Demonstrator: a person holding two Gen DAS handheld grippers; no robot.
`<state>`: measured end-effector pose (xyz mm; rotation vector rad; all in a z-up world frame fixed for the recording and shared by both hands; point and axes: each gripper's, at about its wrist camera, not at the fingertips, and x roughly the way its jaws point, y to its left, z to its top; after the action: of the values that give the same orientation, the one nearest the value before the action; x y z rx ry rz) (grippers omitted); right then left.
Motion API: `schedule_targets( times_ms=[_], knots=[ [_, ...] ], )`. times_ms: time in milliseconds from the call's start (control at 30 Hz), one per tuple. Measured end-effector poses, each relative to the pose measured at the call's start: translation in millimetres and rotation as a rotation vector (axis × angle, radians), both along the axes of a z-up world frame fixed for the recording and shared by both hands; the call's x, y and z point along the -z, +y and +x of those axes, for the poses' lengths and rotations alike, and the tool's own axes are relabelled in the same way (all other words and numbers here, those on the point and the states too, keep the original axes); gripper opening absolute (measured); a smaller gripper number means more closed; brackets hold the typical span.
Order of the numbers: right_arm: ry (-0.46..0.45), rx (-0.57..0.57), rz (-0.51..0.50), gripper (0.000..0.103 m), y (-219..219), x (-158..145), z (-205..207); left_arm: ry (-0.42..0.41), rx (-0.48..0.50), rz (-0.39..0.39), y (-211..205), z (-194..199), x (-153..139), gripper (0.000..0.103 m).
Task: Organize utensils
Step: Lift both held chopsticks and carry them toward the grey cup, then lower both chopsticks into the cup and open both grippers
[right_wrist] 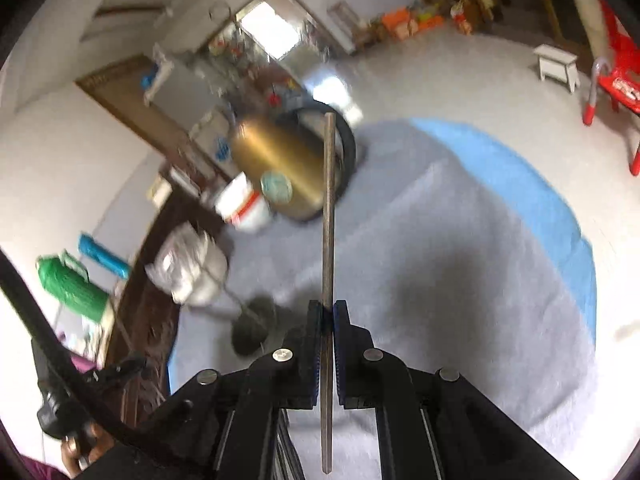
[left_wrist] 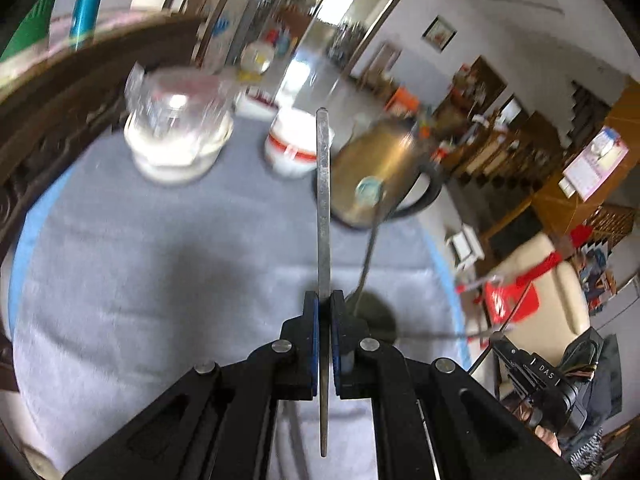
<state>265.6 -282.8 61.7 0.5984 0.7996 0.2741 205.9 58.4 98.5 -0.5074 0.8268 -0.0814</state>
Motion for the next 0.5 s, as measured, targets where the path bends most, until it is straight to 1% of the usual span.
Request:
schedule_targets(
  times_ms=[100, 167, 233, 267, 400, 500],
  knots=[
    [-0.066, 0.049, 0.032, 0.006, -7.4, -12.5, 9.2, -0.078, -0.010, 0.002, -11.0, 6.0, -8.6, 0.006],
    [-0.103, 0.072, 0.068, 0.006, -11.9, -17.8, 13.0, -0.129, -0.035, 0.010, -16.9, 10.3, -12.1, 0.006],
    [-0.140, 0.100, 0.078, 0.006, -14.8, -22.3, 18.7, -0.161, -0.058, 0.023, -21.2, 14.1, -12.6, 0.006],
    [-0.163, 0.104, 0.105, 0.006, -15.9, -23.8, 22.8, -0.170, -0.073, 0.022, -23.2, 18.2, -11.6, 0.006],
    [-0.224, 0.116, 0.138, 0.006, -12.1, -28.0, 33.8, -0.186, -0.106, 0.022, -27.4, 30.3, -5.2, 0.006],
    [-0.261, 0.112, 0.164, 0.006, -5.1, -25.6, 45.5, -0.198, -0.128, 0.043, -32.9, 39.0, 1.1, 0.006]
  ],
)
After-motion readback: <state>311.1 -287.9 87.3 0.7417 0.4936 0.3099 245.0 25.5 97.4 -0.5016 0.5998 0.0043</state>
